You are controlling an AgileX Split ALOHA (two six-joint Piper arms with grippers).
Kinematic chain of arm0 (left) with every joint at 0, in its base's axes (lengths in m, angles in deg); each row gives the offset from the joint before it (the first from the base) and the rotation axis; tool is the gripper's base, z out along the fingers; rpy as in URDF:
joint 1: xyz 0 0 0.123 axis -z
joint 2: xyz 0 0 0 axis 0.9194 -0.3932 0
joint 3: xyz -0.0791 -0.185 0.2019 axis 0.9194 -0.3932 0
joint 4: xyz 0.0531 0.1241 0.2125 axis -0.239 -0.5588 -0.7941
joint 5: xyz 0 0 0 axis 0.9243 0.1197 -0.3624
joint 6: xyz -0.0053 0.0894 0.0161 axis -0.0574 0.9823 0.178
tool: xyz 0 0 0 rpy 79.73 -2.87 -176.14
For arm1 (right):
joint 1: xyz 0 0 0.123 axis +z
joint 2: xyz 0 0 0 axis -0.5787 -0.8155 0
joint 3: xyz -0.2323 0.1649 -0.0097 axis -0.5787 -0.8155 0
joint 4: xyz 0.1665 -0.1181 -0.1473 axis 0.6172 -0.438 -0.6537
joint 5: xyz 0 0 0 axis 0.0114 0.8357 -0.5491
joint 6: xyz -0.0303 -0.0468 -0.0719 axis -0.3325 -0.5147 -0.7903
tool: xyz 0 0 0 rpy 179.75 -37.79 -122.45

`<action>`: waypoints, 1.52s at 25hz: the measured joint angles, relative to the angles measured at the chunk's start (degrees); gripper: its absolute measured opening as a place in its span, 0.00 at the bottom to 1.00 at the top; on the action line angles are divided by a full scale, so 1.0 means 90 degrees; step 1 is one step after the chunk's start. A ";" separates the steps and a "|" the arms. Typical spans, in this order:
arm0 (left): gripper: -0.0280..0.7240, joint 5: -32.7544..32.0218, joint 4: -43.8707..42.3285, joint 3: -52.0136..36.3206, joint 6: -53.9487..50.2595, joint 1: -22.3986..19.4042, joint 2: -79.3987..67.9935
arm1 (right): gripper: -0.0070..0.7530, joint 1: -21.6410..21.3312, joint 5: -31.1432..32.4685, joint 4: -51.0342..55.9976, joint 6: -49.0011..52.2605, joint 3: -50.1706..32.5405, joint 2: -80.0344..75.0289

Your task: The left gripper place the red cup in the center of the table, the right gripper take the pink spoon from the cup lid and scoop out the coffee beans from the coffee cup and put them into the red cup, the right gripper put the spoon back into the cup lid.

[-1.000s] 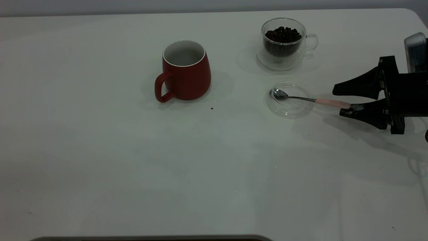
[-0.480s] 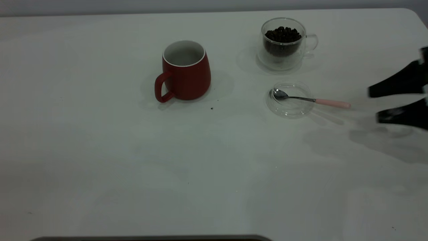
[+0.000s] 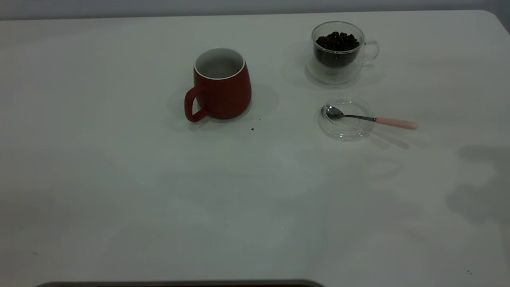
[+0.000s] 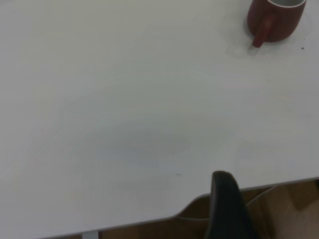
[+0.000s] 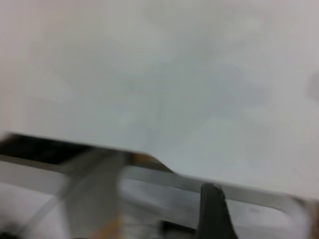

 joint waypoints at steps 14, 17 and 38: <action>0.69 0.0000 0.0000 0.0000 -0.0003 0.0000 0.0000 | 0.75 0.0454 0.1563 -0.2755 0.1543 -0.0359 0.4836; 0.69 0.0000 0.0000 0.0000 -0.0003 0.0000 0.0000 | 0.75 0.0454 0.1489 -0.2757 0.1543 -0.0798 0.5559; 0.69 0.0000 0.0000 0.0000 0.0003 0.0000 0.0000 | 0.75 0.1889 0.0866 -0.3100 0.2043 -0.1949 0.8361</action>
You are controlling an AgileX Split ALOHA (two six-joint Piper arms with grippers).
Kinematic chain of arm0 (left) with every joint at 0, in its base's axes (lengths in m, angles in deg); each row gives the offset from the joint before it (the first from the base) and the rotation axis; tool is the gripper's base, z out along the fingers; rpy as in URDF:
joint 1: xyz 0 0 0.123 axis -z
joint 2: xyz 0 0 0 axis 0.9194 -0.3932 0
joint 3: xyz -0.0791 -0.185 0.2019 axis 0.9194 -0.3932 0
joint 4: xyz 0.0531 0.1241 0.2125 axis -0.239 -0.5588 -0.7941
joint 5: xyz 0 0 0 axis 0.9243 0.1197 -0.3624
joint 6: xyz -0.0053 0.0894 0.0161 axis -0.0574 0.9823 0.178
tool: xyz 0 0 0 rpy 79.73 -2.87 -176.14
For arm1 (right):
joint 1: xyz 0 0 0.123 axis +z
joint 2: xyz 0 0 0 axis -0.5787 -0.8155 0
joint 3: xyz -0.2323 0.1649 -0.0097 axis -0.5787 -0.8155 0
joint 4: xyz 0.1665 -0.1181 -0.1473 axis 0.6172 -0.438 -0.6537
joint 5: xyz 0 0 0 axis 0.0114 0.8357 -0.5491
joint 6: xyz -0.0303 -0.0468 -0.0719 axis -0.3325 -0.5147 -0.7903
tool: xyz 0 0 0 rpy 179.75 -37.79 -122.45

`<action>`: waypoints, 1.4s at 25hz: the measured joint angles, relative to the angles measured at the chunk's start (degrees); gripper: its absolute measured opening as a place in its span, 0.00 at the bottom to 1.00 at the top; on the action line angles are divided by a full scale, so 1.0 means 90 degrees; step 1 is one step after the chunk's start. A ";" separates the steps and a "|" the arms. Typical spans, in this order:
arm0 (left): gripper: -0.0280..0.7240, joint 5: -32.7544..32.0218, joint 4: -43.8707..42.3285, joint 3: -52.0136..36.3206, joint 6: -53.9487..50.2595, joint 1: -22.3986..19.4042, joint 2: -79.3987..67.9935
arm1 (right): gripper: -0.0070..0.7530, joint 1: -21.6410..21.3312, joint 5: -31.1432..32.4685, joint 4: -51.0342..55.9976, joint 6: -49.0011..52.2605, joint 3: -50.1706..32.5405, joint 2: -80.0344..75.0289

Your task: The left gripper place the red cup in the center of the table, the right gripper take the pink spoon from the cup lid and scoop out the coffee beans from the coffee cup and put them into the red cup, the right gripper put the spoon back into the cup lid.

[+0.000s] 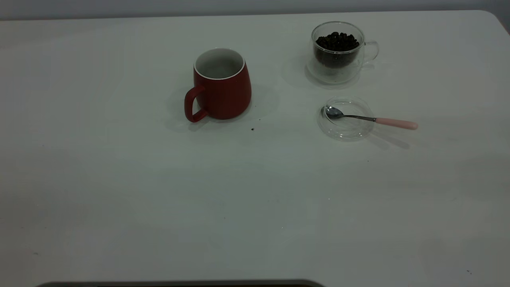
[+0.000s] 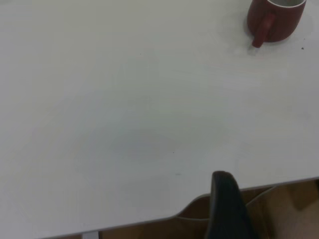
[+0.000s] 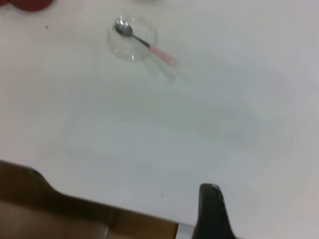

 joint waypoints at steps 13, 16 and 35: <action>0.69 0.0000 0.0000 0.0000 0.0000 0.0000 0.0000 | 0.75 0.0024 0.0132 -0.0306 0.0356 -0.0117 0.0976; 0.69 0.0000 0.0000 0.0000 0.0000 0.0000 0.0000 | 0.75 0.0024 0.0149 -0.0299 0.0386 -0.0117 0.1096; 0.69 0.0000 0.0000 0.0000 -0.0010 0.0000 0.0000 | 0.75 -0.0043 0.0149 -0.0281 0.0400 -0.0117 0.1096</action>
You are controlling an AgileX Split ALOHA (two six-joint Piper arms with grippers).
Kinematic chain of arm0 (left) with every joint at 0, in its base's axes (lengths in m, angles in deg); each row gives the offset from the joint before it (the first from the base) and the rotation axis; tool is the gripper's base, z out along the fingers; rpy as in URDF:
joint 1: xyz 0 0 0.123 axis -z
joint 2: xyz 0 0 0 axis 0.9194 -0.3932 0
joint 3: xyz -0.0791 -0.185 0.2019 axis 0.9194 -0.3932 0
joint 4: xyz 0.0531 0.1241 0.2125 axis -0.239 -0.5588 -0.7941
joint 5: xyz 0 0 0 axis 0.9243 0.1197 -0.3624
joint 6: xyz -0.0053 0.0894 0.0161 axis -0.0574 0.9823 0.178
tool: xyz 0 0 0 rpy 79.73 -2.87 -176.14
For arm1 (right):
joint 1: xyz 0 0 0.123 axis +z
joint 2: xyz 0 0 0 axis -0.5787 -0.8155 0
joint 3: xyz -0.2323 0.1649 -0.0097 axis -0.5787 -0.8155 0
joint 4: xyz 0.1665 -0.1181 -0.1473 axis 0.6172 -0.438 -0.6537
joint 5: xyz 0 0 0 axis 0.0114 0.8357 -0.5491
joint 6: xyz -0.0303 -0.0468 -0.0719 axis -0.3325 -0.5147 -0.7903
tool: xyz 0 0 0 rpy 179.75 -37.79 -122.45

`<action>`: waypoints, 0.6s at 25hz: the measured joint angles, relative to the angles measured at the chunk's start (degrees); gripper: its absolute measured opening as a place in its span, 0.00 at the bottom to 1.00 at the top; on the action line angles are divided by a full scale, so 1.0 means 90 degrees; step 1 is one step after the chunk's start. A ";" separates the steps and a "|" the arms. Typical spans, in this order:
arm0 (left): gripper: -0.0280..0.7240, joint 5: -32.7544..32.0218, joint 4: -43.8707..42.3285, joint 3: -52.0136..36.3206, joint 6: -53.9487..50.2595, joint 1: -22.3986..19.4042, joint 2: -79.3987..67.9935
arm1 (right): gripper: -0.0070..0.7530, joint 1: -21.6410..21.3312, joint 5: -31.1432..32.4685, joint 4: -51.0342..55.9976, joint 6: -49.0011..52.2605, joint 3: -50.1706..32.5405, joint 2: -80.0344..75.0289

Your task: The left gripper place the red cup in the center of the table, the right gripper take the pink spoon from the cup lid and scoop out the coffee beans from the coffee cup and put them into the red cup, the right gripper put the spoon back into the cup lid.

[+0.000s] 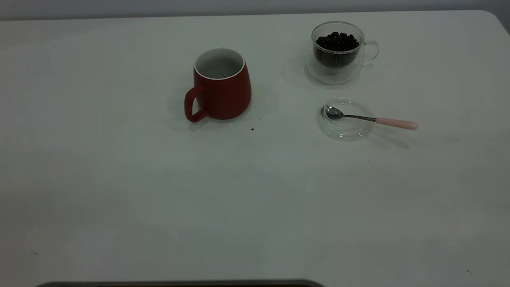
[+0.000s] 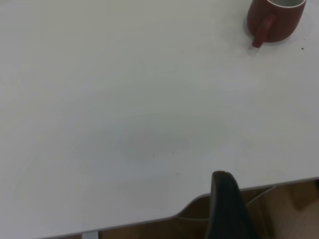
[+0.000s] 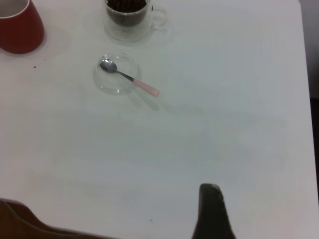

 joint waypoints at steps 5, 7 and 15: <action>0.69 0.0000 0.0000 0.0000 0.0000 0.0000 0.0000 | 0.75 -0.0432 0.0000 -0.0012 0.0000 0.0000 0.0000; 0.69 0.0000 0.0000 0.0000 0.0000 0.0000 0.0000 | 0.75 -0.0505 0.0000 -0.0025 0.0008 0.0000 0.0000; 0.69 0.0000 0.0000 0.0000 0.0000 0.0000 0.0000 | 0.75 -0.0514 0.0000 -0.0246 0.0452 0.0000 0.0005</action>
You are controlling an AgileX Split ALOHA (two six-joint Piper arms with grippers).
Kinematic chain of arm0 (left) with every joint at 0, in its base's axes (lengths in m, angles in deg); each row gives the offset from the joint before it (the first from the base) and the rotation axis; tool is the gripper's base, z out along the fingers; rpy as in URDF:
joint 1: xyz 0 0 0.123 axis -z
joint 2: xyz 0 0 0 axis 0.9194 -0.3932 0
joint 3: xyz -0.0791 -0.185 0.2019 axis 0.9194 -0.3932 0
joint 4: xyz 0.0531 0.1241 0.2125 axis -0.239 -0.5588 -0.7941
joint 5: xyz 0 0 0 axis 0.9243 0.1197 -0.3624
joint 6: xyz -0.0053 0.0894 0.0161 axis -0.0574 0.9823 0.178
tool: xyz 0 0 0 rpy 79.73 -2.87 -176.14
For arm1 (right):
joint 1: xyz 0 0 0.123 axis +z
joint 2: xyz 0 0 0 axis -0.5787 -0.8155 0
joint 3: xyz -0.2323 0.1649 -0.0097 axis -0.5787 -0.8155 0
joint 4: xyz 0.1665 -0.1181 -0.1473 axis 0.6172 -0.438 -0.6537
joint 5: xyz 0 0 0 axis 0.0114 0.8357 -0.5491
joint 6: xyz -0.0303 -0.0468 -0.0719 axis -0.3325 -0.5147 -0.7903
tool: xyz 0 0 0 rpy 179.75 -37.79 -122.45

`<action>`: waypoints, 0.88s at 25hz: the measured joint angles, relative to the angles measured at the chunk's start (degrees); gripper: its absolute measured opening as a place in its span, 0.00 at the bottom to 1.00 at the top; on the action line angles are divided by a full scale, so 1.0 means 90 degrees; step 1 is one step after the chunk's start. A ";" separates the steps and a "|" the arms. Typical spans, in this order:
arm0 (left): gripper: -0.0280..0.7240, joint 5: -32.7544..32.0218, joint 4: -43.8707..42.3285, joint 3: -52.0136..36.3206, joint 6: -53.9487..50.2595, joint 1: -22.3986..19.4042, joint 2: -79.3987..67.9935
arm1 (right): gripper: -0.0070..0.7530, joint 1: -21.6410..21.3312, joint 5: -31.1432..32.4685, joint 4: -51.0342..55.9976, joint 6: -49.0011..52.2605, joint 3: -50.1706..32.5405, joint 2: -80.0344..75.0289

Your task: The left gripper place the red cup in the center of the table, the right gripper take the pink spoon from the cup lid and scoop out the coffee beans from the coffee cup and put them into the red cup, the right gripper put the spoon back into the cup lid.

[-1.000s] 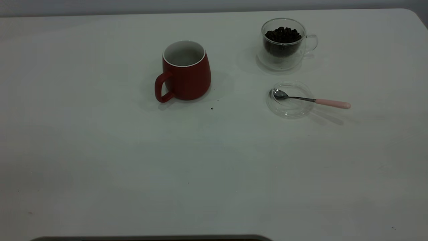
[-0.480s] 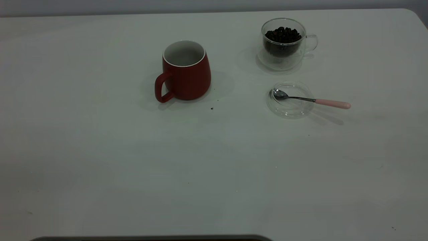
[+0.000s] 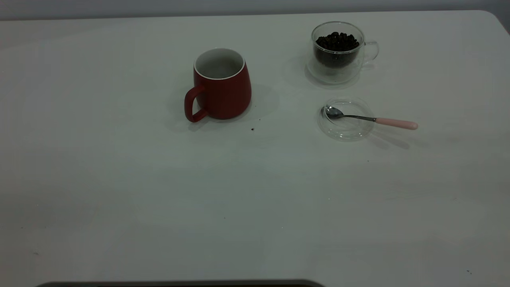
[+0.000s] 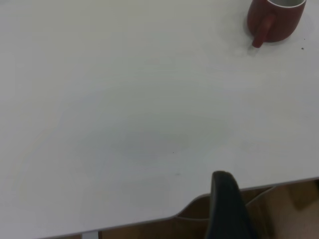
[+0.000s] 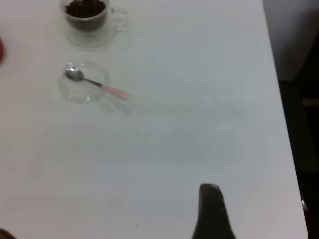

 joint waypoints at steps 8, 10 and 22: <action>0.69 0.0000 0.0000 0.0000 0.0000 0.0000 0.0000 | 0.75 0.0000 0.0005 -0.0072 0.0138 -0.0005 0.0000; 0.69 0.0000 0.0000 0.0000 0.0006 0.0000 0.0000 | 0.75 0.0000 0.0005 -0.0079 0.0144 -0.0005 0.0000; 0.69 0.0000 0.0000 0.0000 0.0006 0.0000 0.0000 | 0.75 0.0000 0.0005 -0.0085 0.0144 -0.0005 0.0000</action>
